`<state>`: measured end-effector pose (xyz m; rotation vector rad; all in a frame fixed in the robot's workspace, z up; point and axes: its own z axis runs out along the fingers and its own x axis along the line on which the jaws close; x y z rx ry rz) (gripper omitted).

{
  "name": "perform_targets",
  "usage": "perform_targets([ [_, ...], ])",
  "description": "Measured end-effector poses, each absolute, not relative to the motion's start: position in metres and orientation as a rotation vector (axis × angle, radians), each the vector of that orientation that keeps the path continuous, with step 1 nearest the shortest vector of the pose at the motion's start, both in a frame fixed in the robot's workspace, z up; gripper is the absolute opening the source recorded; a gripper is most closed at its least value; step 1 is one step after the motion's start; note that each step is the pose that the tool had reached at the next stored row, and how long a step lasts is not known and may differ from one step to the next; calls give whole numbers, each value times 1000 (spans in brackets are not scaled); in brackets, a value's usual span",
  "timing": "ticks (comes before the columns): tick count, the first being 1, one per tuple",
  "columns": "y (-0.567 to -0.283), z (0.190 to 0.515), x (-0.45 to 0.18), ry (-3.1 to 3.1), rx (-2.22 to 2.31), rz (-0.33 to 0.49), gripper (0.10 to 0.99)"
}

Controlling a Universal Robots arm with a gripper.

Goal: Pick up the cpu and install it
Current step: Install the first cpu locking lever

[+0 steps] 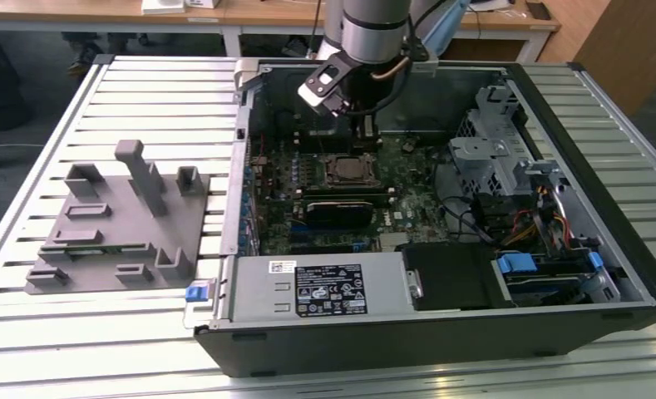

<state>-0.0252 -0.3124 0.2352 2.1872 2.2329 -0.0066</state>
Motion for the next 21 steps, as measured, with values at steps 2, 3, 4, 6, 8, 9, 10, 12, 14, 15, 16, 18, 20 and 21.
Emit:
perform_targets([
  [2,-312,242,-25,2233,2187,-6,106],
  [3,-312,246,-25,2233,2187,-7,106],
  [4,-312,249,-25,2233,2187,-6,106],
  [6,-312,255,-25,2233,2187,-6,106],
  [8,-312,261,-25,2233,2187,-6,106],
  [9,-312,264,-25,2233,2188,-6,106],
  [10,-312,267,-25,2233,2188,-6,106],
  [12,-312,273,-25,2233,2187,-6,106],
  [14,-312,277,-25,2233,2187,-7,106],
  [15,-312,278,-26,2233,2187,-6,106],
  [16,-312,278,-26,2235,2185,-6,106],
  [18,-312,278,-26,2260,2159,-5,106],
  [20,-312,278,-26,2299,2118,-5,106],
  [21,-312,278,-26,2320,2095,-5,106],
])
